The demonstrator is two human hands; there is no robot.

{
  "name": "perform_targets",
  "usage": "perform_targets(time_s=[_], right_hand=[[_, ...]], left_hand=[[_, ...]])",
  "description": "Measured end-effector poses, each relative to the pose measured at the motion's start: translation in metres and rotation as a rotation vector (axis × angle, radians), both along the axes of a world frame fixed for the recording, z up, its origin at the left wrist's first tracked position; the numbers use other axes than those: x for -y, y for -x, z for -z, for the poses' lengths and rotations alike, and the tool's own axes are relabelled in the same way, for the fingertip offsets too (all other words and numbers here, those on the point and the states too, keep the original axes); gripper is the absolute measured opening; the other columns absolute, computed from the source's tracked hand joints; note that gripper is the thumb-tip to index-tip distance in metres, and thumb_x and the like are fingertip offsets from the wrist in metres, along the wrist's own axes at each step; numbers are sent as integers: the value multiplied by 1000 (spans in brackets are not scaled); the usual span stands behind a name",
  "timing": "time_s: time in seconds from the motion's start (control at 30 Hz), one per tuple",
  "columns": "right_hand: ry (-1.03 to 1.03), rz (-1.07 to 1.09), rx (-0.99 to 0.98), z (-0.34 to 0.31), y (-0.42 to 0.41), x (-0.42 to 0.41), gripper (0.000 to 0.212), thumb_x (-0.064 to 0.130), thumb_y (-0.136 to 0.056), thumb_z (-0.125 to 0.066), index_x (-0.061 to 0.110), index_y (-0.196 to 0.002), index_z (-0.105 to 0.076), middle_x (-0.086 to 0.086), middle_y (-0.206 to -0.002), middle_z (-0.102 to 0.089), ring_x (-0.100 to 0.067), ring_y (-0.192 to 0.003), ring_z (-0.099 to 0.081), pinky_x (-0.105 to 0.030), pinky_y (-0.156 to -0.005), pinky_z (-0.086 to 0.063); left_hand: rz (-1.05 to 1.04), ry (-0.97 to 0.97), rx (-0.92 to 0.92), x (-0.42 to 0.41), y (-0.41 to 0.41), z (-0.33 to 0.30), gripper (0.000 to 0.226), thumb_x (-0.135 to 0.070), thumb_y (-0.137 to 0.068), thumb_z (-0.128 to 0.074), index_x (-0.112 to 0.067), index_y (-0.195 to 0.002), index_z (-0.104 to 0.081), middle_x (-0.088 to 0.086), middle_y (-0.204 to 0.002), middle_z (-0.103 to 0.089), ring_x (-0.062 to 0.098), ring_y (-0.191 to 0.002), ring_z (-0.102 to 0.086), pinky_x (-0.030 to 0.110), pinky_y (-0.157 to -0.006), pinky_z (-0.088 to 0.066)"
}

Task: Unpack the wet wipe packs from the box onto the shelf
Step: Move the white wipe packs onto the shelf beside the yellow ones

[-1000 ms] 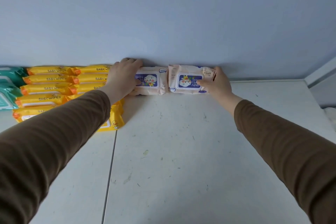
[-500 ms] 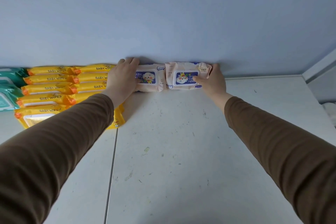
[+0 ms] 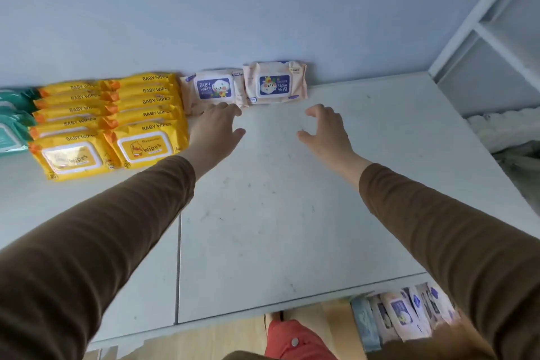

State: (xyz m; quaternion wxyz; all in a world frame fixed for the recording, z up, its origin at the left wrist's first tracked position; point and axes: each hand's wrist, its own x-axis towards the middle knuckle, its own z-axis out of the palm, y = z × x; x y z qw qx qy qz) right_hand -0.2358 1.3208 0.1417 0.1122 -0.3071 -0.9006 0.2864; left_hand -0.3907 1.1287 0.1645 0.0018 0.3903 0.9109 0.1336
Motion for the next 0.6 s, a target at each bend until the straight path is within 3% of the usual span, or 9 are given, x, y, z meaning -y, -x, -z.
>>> perform_targets(time_s=[0.3, 0.4, 0.5, 0.6], right_hand=[[-108, -53, 42, -4, -180, 76, 46, 26, -88, -63, 15, -130, -47, -5, -132, -51, -27, -120, -43, -41, -96, -41], [-169, -46, 19, -10, -242, 89, 42, 25, -89, -62, 15, -128, -50, -4, -130, -53, -26, -119, -44, -41, -97, -41], [-240, -33, -50, -13, -306, 88, 33, 25, -92, -59, 16, -124, -54, 0, -122, -56, -21, -113, -47, -37, -93, -42], [-213, 16, -105, -2, -363, 78, 24, 23, -94, -57, 17, -117, -58, 2, -110, -57, -16, -103, -47, -32, -84, -43]], left_hand=[[154, -68, 84, 44, -173, 17, 37, -34, -92, -63, -24, -127, -58, -5, -121, -59, 19, -116, -50, 36, -77, -47], [228, -98, 117, 48, -231, 16, 37, -32, -92, -63, -23, -128, -58, -3, -126, -58, 19, -119, -48, 39, -84, -50], [305, -160, 122, 39, -287, 17, 34, -29, -92, -63, -23, -125, -59, -2, -128, -57, 21, -121, -48, 42, -86, -52], [390, -217, 107, 23, -342, 25, 30, -27, -92, -62, -23, -122, -60, -3, -126, -57, 19, -118, -48, 35, -79, -51]])
